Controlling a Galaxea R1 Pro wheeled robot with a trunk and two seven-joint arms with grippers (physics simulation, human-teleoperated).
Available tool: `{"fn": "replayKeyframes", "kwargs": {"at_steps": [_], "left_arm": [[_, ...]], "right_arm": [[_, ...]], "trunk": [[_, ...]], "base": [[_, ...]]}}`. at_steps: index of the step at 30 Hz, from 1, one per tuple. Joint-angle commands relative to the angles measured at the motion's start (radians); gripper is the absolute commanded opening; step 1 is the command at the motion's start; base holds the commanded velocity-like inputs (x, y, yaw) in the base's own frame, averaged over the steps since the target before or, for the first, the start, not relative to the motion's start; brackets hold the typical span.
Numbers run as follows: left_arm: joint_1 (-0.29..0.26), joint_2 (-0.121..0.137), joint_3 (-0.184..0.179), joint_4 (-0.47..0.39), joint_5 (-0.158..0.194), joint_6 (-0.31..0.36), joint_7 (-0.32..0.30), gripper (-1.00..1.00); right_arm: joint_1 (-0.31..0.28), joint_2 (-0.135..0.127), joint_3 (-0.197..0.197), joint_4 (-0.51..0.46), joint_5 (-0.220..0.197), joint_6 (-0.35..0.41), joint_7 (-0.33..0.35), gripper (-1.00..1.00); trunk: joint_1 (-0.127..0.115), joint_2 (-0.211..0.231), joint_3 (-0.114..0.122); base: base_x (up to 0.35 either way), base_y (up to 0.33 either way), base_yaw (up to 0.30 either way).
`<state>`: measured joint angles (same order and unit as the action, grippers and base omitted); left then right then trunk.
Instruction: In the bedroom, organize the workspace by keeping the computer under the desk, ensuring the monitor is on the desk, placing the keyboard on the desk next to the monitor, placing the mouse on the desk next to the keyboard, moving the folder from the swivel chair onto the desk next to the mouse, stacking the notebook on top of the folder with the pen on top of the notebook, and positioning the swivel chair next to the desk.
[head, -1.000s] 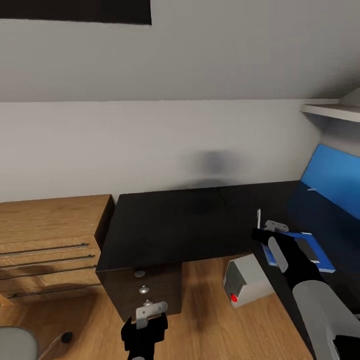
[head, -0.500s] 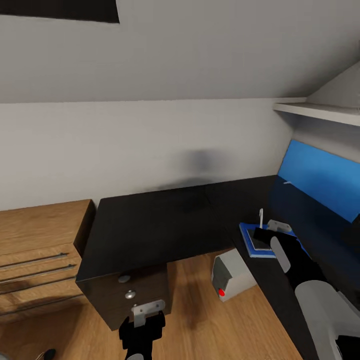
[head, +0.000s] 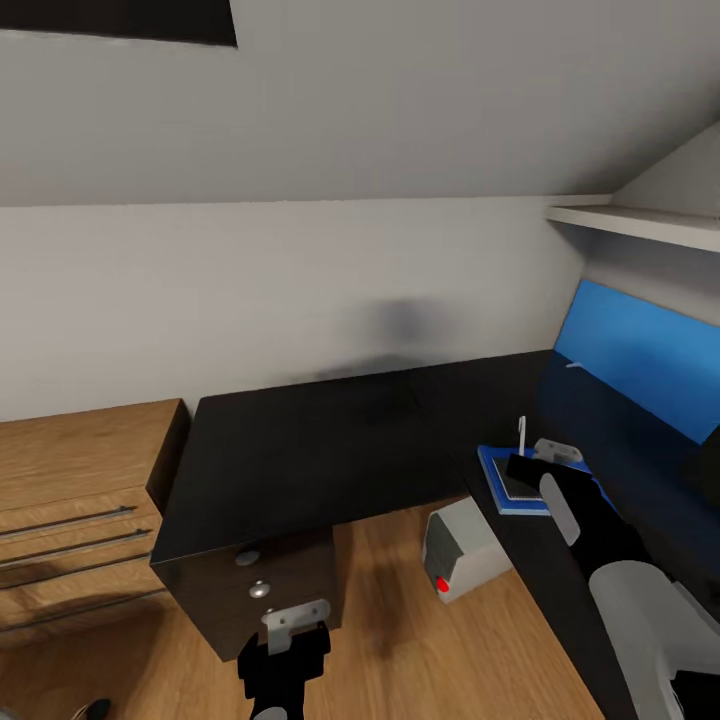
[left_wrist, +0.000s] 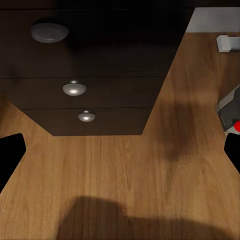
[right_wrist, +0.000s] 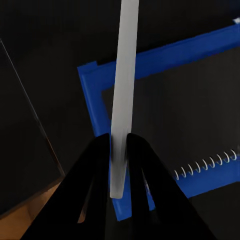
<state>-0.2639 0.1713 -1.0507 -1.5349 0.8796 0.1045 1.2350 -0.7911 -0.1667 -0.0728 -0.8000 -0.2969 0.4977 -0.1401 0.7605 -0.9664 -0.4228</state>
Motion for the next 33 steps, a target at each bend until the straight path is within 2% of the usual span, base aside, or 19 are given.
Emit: {"fn": "replayKeyframes", "kwargs": {"at_steps": [1, 4, 13, 18, 19, 24, 33], "left_arm": [[-0.002, 0.001, -0.002, -0.002, 0.001, 0.011, 0.006, 1.00], [-0.002, 0.001, -0.003, -0.002, 0.000, 0.009, 0.006, 1.00], [-0.002, 0.006, -0.005, -0.002, -0.001, 0.009, 0.006, 1.00], [-0.002, 0.006, -0.006, -0.002, -0.001, 0.009, 0.006, 1.00], [-0.002, 0.005, -0.007, -0.002, -0.001, 0.009, 0.006, 1.00], [-0.002, 0.005, -0.008, -0.004, -0.001, 0.009, 0.006, 1.00], [-0.002, 0.000, -0.012, -0.010, -0.001, 0.009, 0.006, 1.00]], "right_arm": [[0.000, 0.000, 0.001, -0.001, -0.012, 0.002, -0.008, -1.00], [0.000, -0.001, 0.001, 0.004, -0.010, -0.005, -0.009, -1.00], [0.000, -0.001, -0.002, 0.009, 0.039, -0.005, -0.035, -1.00], [0.000, -0.002, -0.003, 0.025, 0.052, -0.006, -0.070, -1.00], [0.000, -0.012, -0.004, 0.047, 0.071, -0.007, -0.111, -1.00], [-0.003, -0.020, -0.004, 0.076, 0.082, -0.007, -0.142, -1.00], [-0.027, -0.036, -0.004, 0.139, 0.085, -0.007, -0.150, -1.00]], "trunk": [[0.000, -0.001, -0.001], [0.000, -0.001, -0.001], [0.000, -0.001, -0.001], [0.000, -0.001, -0.001], [0.000, -0.001, -0.001], [0.000, -0.001, -0.001], [0.000, -0.001, -0.001]], "base": [[0.018, 0.000, 0.000], [0.178, -0.002, 0.000], [0.113, -0.014, 0.000], [0.011, -0.001, 0.000], [0.001, 0.000, 0.000], [0.000, 0.000, 0.000], [0.000, 0.000, 0.000]]}}
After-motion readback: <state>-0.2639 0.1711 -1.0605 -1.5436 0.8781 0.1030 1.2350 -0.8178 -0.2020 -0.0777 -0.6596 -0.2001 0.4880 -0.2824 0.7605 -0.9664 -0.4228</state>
